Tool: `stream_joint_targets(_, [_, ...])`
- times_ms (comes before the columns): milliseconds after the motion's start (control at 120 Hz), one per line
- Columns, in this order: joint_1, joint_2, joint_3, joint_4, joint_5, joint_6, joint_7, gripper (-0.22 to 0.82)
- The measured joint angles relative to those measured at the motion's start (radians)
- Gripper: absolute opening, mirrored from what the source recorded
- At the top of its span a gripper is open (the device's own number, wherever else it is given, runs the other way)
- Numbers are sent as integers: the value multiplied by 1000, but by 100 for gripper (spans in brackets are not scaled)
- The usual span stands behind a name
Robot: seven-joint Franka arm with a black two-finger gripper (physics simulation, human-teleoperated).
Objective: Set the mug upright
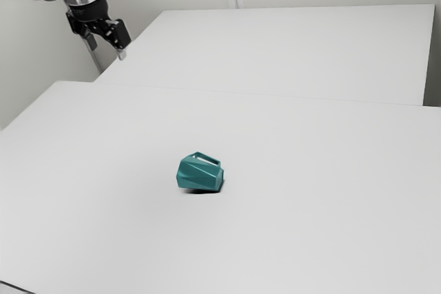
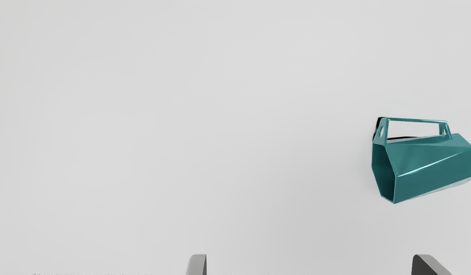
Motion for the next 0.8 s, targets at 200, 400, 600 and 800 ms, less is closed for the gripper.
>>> stream_joint_targets(200, [11, -10, 1, -14, -3, -1, -8, 58])
stream_joint_targets(400, [12, -24, 1, -51, -8, 11, -15, 58])
stream_joint_targets(600, [-22, -70, 37, -197, -85, 96, -24, 58])
stream_joint_targets(800, [-9, -69, 90, -308, -210, 175, -31, 58])
